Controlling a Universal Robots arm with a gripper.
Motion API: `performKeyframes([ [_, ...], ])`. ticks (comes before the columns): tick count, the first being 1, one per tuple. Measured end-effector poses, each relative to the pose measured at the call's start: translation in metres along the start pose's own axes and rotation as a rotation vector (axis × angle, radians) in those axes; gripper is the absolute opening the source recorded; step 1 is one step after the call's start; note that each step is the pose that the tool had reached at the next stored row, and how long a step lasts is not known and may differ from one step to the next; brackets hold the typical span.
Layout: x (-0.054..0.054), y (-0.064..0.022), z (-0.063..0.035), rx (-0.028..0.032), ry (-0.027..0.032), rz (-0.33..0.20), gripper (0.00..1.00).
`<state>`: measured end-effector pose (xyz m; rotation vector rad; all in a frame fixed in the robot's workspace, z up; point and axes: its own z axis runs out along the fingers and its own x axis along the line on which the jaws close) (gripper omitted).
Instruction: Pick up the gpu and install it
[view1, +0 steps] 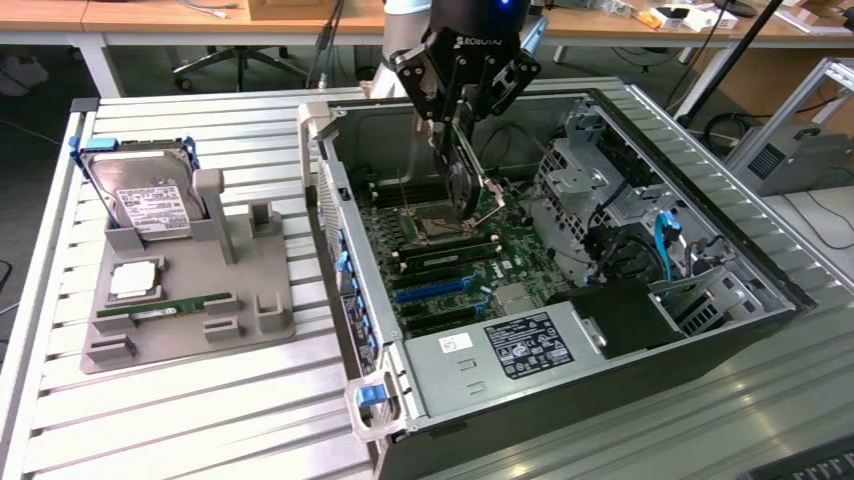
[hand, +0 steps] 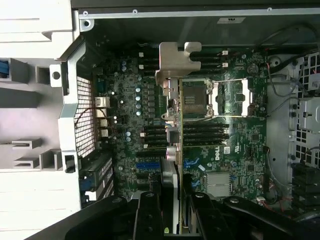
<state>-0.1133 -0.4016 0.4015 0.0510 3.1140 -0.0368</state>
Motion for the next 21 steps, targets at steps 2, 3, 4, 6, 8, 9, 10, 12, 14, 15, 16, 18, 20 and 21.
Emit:
performKeyframes([
  [2, -0.004, 0.0001, 0.0013, 0.0021, -0.0001, 0.000, 0.27],
  [3, -0.005, 0.0001, 0.0015, 0.0024, -0.0001, 0.000, 0.27],
  [4, -0.006, 0.0001, 0.0017, 0.0027, -0.0001, 0.000, 0.27],
  [6, -0.009, 0.0002, 0.0027, 0.0039, -0.0001, 0.000, 0.27],
  [8, -0.011, 0.0003, 0.0034, 0.0050, -0.0002, 0.000, 0.27],
  [9, -0.012, 0.0003, 0.0037, 0.0055, -0.0002, 0.000, 0.27],
  [10, -0.013, 0.0003, 0.0038, 0.0057, -0.0002, 0.000, 0.27],
  [12, -0.014, 0.0003, 0.0041, 0.0061, -0.0002, 0.000, 0.27],
  [14, -0.015, 0.0004, 0.0046, 0.0067, -0.0002, 0.000, 0.27],
  [15, -0.016, 0.0004, 0.0049, 0.0072, -0.0002, 0.000, 0.27],
  [16, -0.017, 0.0004, 0.0052, 0.0077, -0.0002, 0.000, 0.27],
  [18, -0.019, 0.0005, 0.0059, 0.0084, -0.0003, 0.000, 0.27],
  [20, -0.022, 0.0006, 0.0065, 0.0094, -0.0003, 0.000, 0.27],
  [21, -0.023, 0.0006, 0.0069, 0.0096, -0.0003, 0.000, 0.27],
])
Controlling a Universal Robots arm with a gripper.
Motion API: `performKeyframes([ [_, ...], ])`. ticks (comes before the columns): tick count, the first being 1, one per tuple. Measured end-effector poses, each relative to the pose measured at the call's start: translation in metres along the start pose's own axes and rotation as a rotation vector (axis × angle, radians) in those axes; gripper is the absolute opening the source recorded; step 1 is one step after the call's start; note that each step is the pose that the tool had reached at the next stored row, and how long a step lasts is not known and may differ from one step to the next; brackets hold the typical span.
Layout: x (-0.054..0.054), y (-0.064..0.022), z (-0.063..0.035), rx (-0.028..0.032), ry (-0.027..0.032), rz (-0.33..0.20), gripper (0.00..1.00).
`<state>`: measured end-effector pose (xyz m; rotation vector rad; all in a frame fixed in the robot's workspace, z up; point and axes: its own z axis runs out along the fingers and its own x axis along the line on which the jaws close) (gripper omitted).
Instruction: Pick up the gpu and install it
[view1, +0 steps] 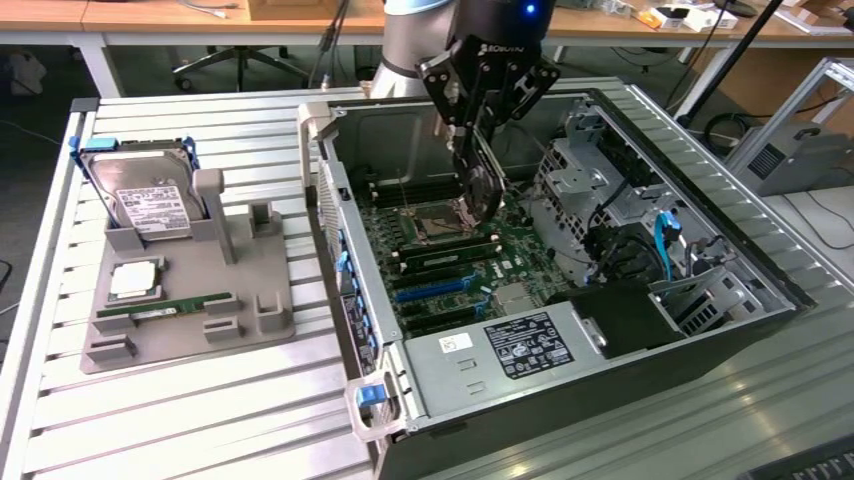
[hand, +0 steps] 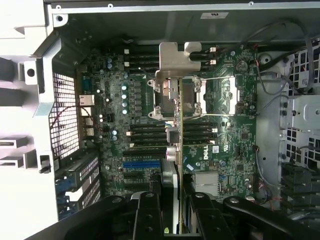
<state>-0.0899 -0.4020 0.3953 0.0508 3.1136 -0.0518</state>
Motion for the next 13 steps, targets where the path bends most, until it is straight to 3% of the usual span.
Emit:
performKeyframes([
  [8, -0.012, 0.0005, 0.0031, 0.0037, -0.0001, 0.000, 0.27],
  [13, -0.012, 0.0005, 0.0031, 0.0037, -0.0001, 0.000, 0.27],
])
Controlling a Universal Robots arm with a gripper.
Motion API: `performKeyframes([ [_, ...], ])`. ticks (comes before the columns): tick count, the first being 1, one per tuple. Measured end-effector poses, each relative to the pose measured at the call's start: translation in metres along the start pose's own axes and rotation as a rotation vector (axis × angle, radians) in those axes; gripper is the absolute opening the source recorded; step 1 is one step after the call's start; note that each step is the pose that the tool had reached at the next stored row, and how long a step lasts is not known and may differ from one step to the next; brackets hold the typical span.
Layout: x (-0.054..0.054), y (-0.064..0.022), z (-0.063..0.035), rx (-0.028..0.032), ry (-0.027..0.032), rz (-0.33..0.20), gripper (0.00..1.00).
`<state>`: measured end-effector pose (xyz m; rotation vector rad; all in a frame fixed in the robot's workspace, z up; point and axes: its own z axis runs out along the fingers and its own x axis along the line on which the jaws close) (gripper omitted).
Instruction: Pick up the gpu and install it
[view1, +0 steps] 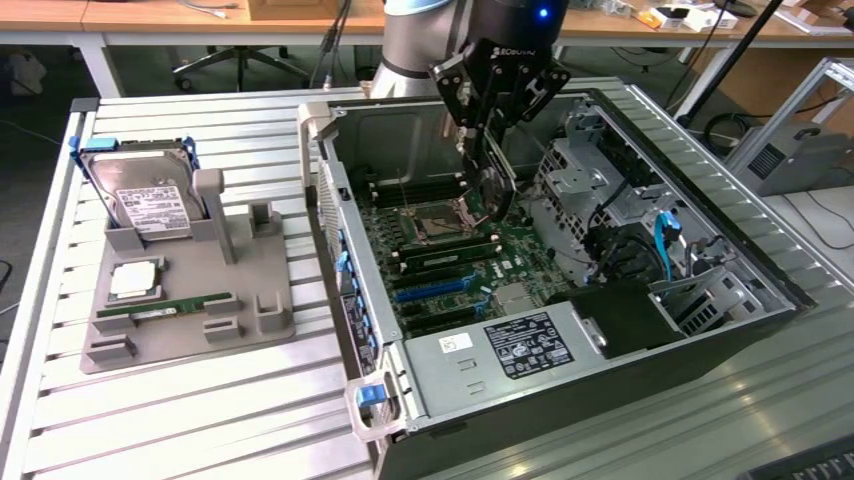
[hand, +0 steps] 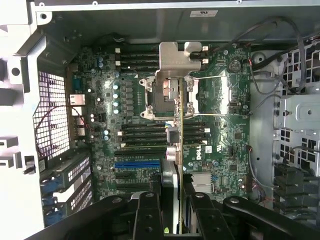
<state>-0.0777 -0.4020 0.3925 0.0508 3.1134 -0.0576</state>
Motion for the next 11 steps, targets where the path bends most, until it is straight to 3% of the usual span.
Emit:
performKeyframes([
  [11, 0.0000, 0.0000, 0.0000, 0.0000, 0.0000, 0.000, 0.27],
])
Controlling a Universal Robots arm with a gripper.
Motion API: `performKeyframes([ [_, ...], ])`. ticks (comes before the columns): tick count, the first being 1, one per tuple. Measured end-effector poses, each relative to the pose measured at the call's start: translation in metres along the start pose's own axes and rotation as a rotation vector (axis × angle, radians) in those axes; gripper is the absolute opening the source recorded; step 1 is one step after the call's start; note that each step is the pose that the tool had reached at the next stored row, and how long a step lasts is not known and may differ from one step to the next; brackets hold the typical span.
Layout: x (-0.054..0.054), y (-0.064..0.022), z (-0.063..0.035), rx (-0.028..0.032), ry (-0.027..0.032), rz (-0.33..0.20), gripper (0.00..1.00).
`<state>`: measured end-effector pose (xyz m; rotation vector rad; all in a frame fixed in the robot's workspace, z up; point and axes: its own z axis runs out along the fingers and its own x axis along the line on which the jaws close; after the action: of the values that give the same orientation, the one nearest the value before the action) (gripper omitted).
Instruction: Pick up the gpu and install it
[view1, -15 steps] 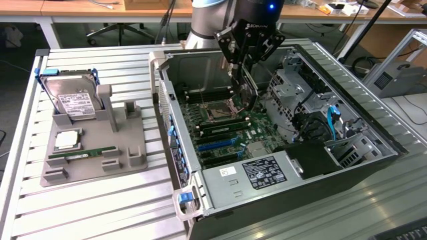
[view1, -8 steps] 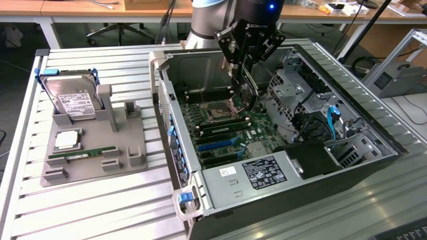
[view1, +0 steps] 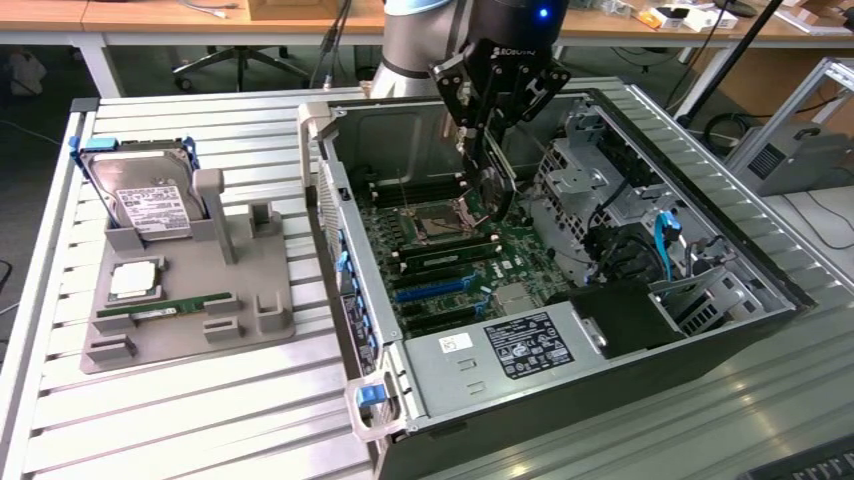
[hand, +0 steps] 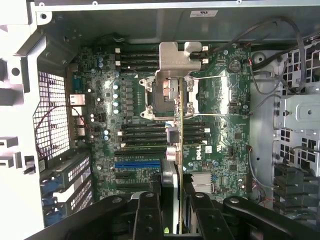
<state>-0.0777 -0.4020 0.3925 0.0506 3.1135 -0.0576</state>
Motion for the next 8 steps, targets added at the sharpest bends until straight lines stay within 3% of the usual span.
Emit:
performKeyframes([
  [8, 0.0000, 0.0000, 0.0000, -0.0009, -0.0012, -0.030, 0.27],
])
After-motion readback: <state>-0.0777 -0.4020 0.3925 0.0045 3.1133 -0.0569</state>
